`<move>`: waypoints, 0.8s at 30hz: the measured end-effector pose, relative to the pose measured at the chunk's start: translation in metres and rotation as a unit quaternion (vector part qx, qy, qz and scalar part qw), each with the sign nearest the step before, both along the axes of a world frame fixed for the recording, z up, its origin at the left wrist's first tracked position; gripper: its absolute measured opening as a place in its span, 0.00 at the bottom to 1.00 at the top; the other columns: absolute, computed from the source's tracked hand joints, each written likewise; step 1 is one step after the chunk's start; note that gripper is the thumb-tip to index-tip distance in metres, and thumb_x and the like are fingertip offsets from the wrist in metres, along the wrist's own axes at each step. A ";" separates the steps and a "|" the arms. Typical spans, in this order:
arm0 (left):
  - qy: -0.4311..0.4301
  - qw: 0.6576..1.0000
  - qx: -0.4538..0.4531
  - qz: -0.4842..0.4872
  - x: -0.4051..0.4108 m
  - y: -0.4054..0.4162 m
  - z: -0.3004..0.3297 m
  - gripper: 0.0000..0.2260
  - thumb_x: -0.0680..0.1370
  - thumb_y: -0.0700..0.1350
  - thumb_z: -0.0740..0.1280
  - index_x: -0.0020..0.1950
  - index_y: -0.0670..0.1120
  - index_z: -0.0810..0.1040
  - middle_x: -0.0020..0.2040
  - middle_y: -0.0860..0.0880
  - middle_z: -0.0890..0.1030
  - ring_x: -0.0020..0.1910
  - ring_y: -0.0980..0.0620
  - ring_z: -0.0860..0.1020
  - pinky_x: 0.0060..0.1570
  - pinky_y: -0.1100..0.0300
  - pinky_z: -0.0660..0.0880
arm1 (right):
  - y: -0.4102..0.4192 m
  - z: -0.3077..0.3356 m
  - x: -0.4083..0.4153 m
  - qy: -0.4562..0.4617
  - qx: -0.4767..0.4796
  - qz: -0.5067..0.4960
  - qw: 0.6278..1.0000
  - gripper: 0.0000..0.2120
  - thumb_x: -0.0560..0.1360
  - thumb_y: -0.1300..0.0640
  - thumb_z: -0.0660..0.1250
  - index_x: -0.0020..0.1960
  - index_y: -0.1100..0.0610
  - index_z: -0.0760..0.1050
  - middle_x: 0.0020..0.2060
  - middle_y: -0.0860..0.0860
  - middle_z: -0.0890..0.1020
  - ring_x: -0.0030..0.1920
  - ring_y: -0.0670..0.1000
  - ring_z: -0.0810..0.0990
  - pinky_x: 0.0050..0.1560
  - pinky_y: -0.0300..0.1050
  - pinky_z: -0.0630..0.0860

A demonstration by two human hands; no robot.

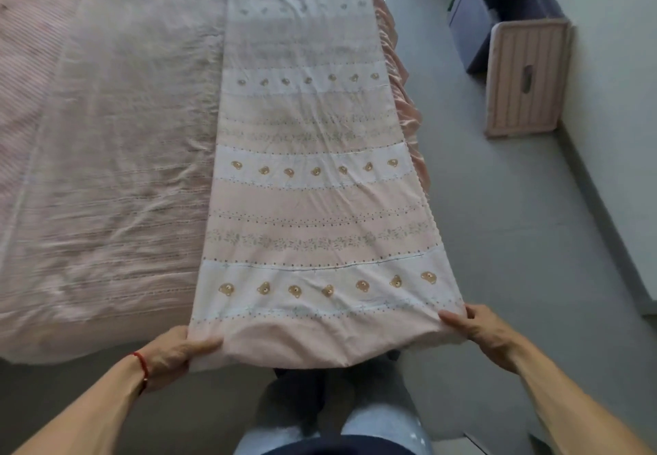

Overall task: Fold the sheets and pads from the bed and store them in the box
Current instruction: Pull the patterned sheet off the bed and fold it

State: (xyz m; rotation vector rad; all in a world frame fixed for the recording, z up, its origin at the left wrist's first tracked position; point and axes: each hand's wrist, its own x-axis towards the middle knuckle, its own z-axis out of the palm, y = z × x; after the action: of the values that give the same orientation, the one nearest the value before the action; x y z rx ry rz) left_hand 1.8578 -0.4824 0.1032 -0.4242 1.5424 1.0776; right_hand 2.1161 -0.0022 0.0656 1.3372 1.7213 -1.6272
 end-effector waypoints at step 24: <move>0.170 0.969 0.094 0.149 -0.104 0.001 0.082 0.10 0.77 0.39 0.70 0.57 0.39 0.84 0.57 0.37 0.83 0.51 0.43 0.82 0.46 0.49 0.81 | 0.035 0.126 -0.113 0.106 0.184 -0.004 0.977 0.12 0.82 0.52 0.67 0.56 0.60 0.82 0.50 0.68 0.83 0.42 0.59 0.79 0.41 0.52 0.76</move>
State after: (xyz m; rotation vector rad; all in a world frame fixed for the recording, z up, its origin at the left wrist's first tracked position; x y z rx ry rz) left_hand 1.7539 -0.4811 0.1852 -0.3598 1.6875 1.5837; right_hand 2.0031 0.0327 0.1917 1.3691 2.2336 -1.5543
